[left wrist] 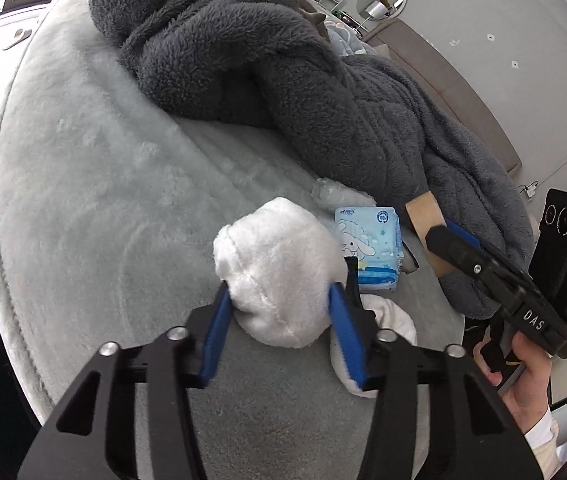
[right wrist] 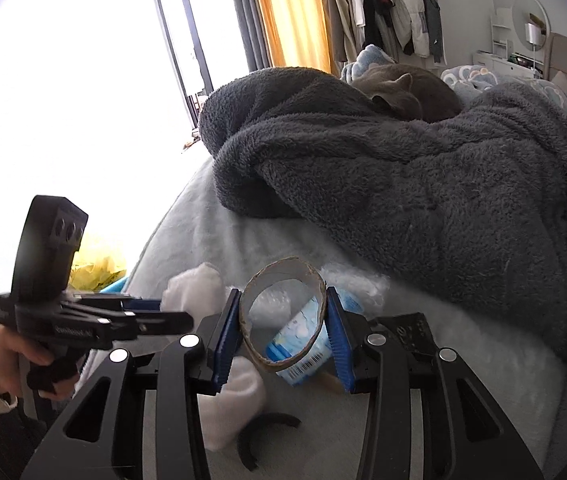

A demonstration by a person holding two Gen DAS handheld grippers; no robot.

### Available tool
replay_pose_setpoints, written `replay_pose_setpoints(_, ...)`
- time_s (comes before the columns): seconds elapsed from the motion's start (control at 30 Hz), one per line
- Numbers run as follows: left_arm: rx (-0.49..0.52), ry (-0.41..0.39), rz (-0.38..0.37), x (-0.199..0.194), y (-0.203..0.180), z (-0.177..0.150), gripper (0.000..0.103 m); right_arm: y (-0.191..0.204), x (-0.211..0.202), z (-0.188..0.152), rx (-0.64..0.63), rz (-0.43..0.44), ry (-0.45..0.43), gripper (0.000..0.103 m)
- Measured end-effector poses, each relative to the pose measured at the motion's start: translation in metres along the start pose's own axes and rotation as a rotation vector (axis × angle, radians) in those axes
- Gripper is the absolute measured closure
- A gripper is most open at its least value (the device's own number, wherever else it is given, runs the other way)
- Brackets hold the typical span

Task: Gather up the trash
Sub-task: 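Grasp the white sock with the left tool while the right tool holds the tape roll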

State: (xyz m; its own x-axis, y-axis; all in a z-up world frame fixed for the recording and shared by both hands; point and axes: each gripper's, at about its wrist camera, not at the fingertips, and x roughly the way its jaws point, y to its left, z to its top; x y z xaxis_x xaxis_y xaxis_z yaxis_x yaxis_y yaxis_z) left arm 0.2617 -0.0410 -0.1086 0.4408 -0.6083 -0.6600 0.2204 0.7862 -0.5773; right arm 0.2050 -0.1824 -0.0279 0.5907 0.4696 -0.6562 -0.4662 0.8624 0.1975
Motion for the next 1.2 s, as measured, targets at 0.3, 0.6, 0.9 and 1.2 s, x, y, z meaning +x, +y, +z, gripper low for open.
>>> replay_pose_setpoints(0.3,0.087,-0.084,0.081,-0.042,0.005,0.003,0.072,0.034,0.017,0.020,-0.002,0.043,-0.015,0.061)
replay_pose_setpoints(0.6,0.236,-0.150,0.242,-0.082,0.017,-0.005,0.072,0.077,0.044,0.036,-0.008,0.082,0.002,0.061)
replay_pose_setpoints(0.9,0.220,-0.147,0.350,-0.110,0.057,-0.016,0.072,0.131,0.078,0.044,-0.002,0.130,0.041,0.061)
replay_pose_setpoints(1.2,0.127,-0.080,0.427,-0.135,0.109,-0.033,0.072,0.185,0.117,0.040,-0.022,0.181,0.105,0.061)
